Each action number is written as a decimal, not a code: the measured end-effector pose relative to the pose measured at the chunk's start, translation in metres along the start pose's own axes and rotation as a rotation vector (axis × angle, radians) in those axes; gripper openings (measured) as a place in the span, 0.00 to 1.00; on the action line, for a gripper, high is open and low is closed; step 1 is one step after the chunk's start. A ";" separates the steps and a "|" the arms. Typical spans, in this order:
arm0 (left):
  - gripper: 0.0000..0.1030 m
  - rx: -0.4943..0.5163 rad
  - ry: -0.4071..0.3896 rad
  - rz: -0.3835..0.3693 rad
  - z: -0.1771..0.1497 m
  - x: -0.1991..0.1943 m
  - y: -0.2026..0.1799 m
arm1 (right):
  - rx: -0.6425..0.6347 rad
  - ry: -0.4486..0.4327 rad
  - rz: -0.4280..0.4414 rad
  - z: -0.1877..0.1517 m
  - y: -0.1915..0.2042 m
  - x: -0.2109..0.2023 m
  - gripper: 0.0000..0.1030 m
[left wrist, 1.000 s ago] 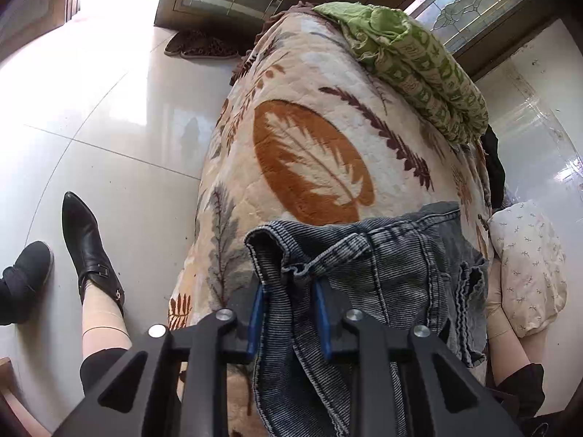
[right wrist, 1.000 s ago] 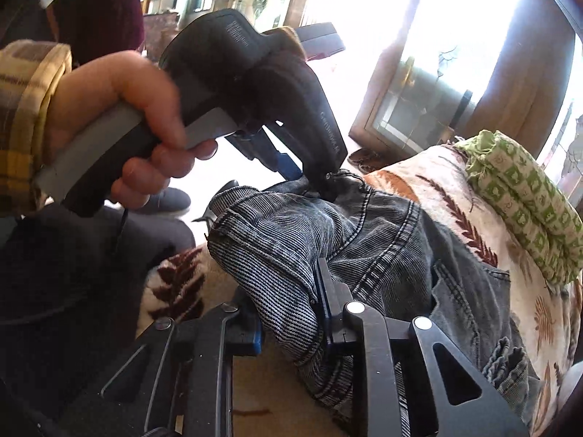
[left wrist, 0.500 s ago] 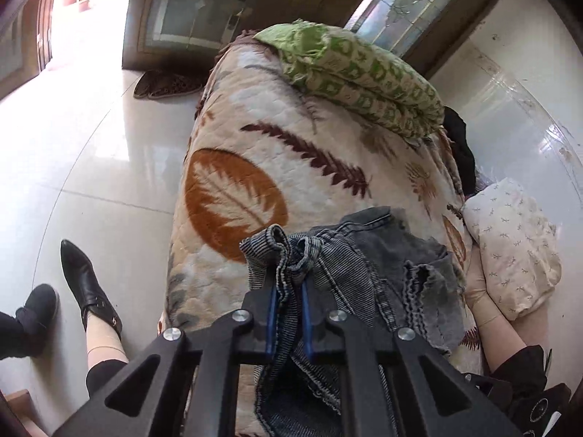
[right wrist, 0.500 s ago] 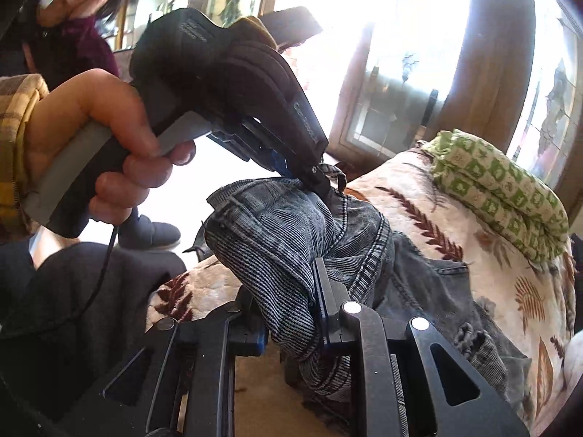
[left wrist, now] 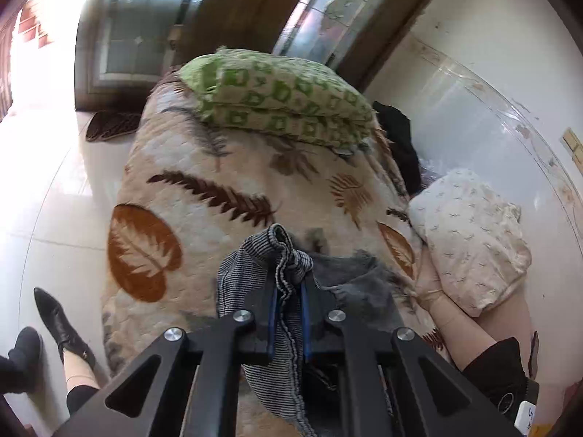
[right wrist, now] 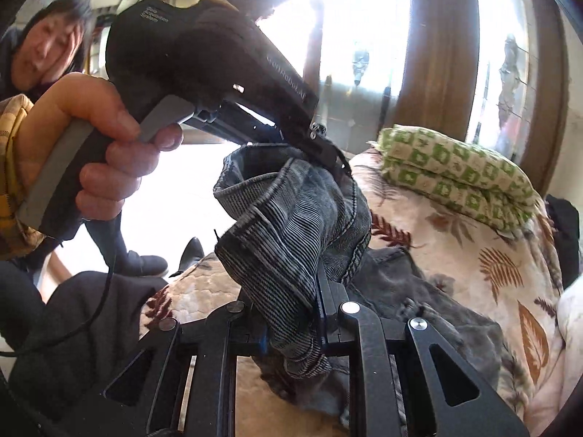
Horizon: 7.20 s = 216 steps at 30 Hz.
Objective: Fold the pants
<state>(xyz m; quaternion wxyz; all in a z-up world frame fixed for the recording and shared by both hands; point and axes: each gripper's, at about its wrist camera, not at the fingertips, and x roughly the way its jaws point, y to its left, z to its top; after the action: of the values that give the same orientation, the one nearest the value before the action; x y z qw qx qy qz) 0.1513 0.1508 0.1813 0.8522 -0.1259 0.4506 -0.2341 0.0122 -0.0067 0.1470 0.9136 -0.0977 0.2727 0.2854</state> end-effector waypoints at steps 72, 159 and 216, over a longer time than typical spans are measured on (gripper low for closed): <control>0.49 0.165 0.128 0.191 -0.030 0.151 -0.093 | 0.622 0.169 -0.235 -0.070 -0.247 0.003 0.30; 0.96 0.018 0.125 0.273 -0.140 0.130 -0.075 | 0.624 0.304 -0.195 -0.156 -0.196 -0.013 0.53; 0.83 -0.103 0.178 0.235 -0.089 0.176 -0.057 | 1.050 0.157 0.039 -0.195 -0.234 -0.023 0.75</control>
<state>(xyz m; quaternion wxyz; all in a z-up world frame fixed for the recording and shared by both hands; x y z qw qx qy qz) 0.1466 0.0114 0.0303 0.8229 -0.0946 0.5474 -0.1197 0.0450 -0.2742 0.0025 0.8108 0.3570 0.4483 0.1192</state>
